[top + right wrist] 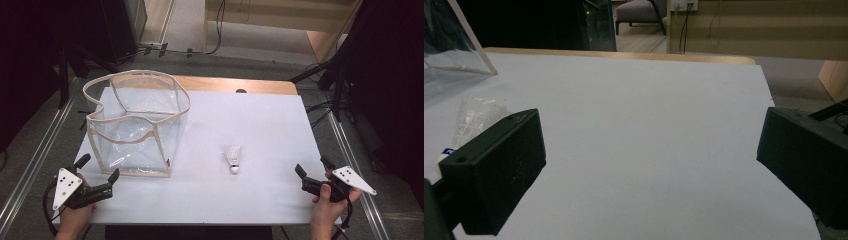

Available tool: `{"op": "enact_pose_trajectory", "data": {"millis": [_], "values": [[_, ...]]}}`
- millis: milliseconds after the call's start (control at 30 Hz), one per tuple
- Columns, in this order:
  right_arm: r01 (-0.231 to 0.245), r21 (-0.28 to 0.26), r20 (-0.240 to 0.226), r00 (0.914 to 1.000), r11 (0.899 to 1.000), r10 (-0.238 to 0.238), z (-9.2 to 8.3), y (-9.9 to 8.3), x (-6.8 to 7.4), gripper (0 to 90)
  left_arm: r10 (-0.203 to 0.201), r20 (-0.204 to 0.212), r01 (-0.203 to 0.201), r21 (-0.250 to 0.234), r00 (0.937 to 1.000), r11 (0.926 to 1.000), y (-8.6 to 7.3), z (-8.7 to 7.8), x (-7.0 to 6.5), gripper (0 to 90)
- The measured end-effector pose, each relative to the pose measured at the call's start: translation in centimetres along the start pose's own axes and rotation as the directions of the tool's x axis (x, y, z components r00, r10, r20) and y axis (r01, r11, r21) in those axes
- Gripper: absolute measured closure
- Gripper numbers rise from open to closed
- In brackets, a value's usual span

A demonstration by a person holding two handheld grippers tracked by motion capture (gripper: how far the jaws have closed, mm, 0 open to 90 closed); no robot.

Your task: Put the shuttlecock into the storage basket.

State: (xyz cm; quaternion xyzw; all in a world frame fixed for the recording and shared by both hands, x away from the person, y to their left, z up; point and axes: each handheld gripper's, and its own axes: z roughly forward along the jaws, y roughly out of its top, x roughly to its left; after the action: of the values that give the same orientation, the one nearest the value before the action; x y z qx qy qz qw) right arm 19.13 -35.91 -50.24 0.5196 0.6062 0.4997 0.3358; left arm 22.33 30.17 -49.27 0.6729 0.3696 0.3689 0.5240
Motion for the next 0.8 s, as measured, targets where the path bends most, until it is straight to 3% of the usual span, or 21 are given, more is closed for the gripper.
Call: {"op": "enact_pose_trajectory", "data": {"millis": [167,333,800], "values": [[0.017,0.026,0.016,0.9997,1.000,-0.017,0.2,0.6,0.6,0.0,0.006,0.001,-0.006,0.002,1.0000,1.0000,0.0,0.0,0.0,2.3],[0.009,0.056,-0.013,0.9999,0.998,-0.009,0.4,1.4,1.4,0.0,0.008,0.001,-0.008,0.002,1.0000,1.0000,0.0,0.0,-0.1,2.2],[0.064,0.109,-0.087,0.9947,0.992,-0.055,1.1,3.2,4.4,0.0,0.008,0.003,-0.008,0.004,1.0000,1.0000,0.0,0.0,-0.1,2.3]]}}
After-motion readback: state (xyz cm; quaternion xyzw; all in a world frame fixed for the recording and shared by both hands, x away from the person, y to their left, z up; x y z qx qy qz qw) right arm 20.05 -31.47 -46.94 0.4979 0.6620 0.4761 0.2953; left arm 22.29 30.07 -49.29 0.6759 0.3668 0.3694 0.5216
